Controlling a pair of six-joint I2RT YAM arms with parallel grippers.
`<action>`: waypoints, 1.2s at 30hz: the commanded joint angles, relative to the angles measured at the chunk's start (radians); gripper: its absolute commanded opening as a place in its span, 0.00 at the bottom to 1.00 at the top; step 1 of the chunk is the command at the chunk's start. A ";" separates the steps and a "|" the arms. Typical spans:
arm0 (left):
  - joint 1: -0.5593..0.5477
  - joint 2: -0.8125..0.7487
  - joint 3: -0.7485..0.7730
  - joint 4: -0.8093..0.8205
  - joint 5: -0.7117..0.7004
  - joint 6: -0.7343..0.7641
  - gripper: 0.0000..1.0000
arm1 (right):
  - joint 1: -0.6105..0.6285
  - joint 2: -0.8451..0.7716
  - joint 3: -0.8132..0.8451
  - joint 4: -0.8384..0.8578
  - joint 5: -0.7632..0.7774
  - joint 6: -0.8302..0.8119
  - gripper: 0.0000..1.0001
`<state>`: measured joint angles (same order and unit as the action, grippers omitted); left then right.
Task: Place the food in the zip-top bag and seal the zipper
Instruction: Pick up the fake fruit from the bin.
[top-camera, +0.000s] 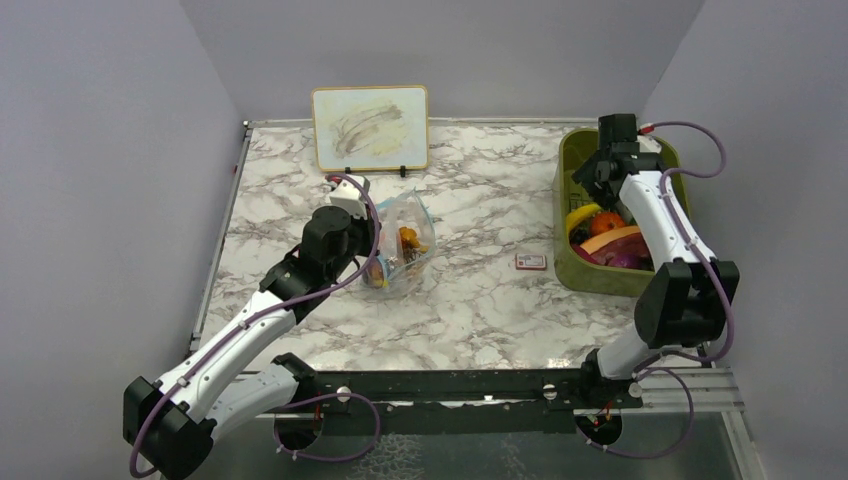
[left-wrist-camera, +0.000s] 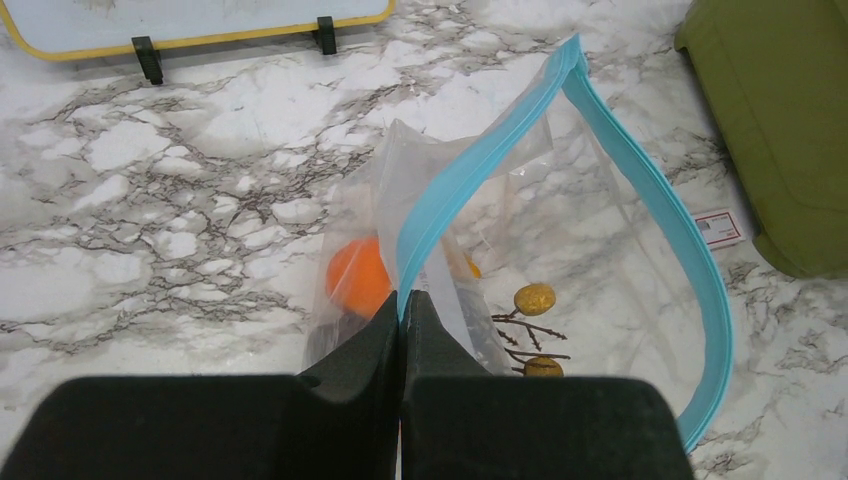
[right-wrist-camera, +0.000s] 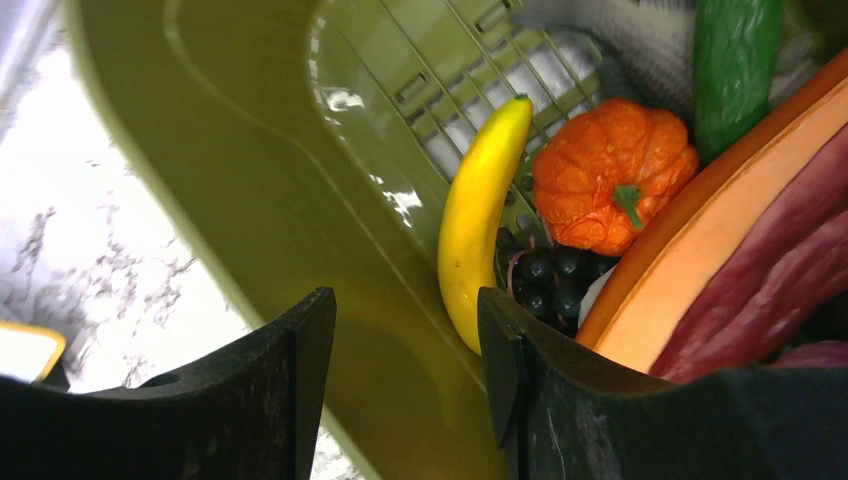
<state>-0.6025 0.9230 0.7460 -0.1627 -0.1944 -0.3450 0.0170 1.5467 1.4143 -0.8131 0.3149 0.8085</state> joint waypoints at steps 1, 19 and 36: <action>0.000 -0.004 0.047 -0.012 0.027 0.002 0.00 | -0.016 0.094 0.022 -0.061 -0.028 0.149 0.55; 0.000 -0.006 0.064 -0.052 0.038 0.001 0.00 | -0.043 0.285 0.062 -0.114 0.081 0.371 0.57; -0.002 -0.021 0.047 -0.051 0.032 -0.018 0.00 | -0.043 0.415 0.091 -0.056 0.059 0.432 0.44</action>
<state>-0.6025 0.9226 0.7792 -0.2108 -0.1688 -0.3504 -0.0216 1.9636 1.4925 -0.9218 0.3691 1.2304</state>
